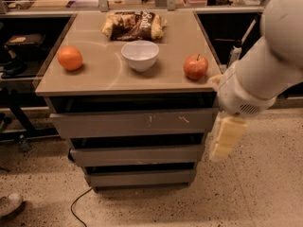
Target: Open top drawer
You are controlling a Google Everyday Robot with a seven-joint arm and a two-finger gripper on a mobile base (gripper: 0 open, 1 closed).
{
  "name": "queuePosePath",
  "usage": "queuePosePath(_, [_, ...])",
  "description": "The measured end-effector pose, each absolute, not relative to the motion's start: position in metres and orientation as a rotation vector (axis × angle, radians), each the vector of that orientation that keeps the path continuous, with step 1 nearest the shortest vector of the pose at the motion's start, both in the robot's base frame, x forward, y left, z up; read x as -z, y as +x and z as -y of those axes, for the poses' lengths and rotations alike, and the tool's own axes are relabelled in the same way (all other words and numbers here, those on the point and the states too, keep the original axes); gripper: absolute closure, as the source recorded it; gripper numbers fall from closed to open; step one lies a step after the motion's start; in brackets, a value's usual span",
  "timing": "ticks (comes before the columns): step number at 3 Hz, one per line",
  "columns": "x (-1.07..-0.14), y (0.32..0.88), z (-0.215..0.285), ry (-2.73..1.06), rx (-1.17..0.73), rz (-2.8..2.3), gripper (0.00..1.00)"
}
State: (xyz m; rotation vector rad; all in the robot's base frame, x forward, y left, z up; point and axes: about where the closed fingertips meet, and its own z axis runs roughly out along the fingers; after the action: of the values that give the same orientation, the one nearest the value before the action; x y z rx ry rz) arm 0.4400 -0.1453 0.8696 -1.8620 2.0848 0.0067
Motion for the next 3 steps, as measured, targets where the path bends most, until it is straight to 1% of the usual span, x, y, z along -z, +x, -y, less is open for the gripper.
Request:
queuePosePath(2, [-0.755,0.454,0.079,-2.003,-0.119,-2.005,0.0])
queuePosePath(3, [-0.725,0.475,0.056,-2.029,-0.13,-1.97,0.0])
